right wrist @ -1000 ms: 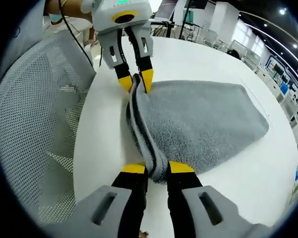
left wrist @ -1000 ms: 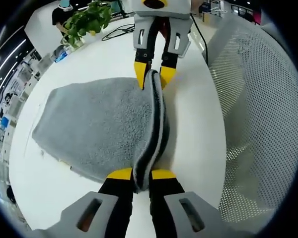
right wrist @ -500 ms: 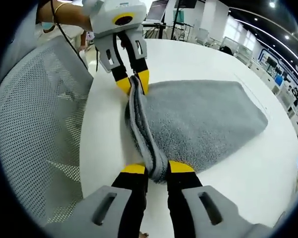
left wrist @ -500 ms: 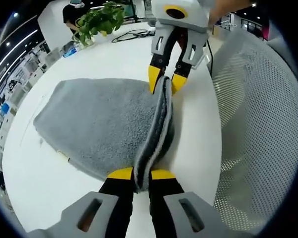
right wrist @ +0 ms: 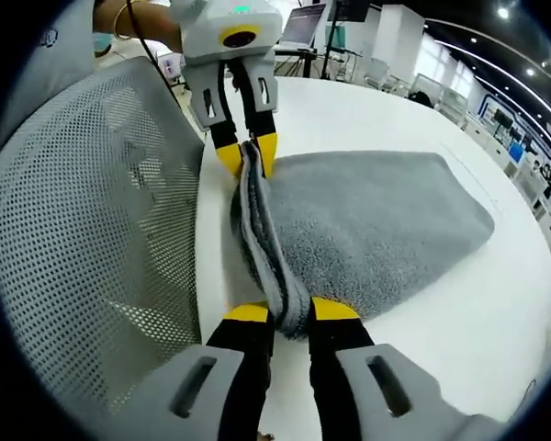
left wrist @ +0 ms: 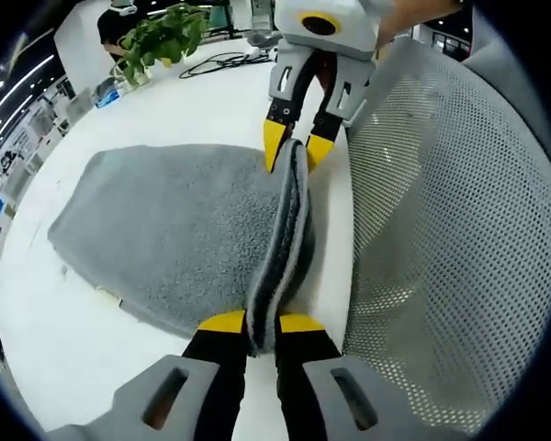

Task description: Fold the towel on the table until its edges align and the towel forms a compact rectangular stack.

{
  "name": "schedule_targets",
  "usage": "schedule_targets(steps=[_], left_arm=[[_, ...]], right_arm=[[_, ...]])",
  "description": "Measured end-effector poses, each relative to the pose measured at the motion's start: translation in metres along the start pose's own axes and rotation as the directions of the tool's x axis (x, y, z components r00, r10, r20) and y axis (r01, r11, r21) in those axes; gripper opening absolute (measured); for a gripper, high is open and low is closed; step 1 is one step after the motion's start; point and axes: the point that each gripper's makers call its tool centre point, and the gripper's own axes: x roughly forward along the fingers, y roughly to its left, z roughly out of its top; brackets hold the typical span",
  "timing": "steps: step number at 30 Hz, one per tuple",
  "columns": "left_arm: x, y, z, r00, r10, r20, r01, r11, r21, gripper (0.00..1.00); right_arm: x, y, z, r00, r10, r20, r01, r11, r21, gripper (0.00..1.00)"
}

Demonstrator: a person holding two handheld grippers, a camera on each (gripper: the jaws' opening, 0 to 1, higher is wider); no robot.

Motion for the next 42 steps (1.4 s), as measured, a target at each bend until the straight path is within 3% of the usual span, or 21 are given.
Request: schedule_targets(steps=[2, 6, 12, 16, 22, 27, 30, 32, 42], left_arm=[[0.0, -0.005, 0.0, 1.0, -0.025, 0.008, 0.025, 0.999, -0.028, 0.11], [-0.002, -0.013, -0.001, 0.997, -0.078, 0.025, 0.08, 0.994, -0.072, 0.1], [-0.003, -0.021, -0.002, 0.997, -0.064, 0.038, 0.066, 0.996, -0.061, 0.1], [-0.004, -0.027, -0.001, 0.996, -0.082, 0.024, 0.084, 0.994, -0.069, 0.1], [-0.005, -0.028, -0.002, 0.993, -0.1, 0.058, 0.107, 0.985, -0.137, 0.1], [-0.006, -0.035, -0.003, 0.992, -0.108, 0.065, 0.117, 0.983, -0.14, 0.09], [-0.009, -0.033, -0.001, 0.989, -0.098, 0.107, 0.119, 0.97, -0.212, 0.09], [-0.012, -0.032, -0.002, 0.99, -0.096, 0.108, 0.117, 0.97, -0.214, 0.09], [-0.038, -0.024, 0.014, 0.991, -0.011, 0.136, 0.038, 0.978, -0.203, 0.09]], right_arm=[[-0.001, 0.004, -0.001, 1.0, 0.004, -0.001, -0.004, 1.0, -0.002, 0.12], [-0.003, 0.01, -0.002, 1.0, 0.024, 0.017, -0.026, 0.997, 0.073, 0.12], [-0.005, 0.025, -0.004, 0.992, 0.123, 0.005, -0.122, 0.981, 0.15, 0.12], [-0.007, 0.028, -0.003, 0.989, 0.149, -0.007, -0.147, 0.98, 0.134, 0.12], [-0.012, 0.028, 0.0, 0.994, 0.105, 0.01, -0.105, 0.977, 0.185, 0.1], [-0.018, 0.033, 0.002, 0.993, 0.112, 0.028, -0.115, 0.969, 0.217, 0.09], [-0.019, 0.03, 0.003, 0.994, 0.102, 0.043, -0.109, 0.967, 0.229, 0.09], [-0.023, 0.03, 0.009, 0.993, 0.102, 0.052, -0.111, 0.966, 0.233, 0.09], [-0.041, 0.021, 0.027, 0.993, 0.072, 0.094, -0.095, 0.961, 0.258, 0.09]])
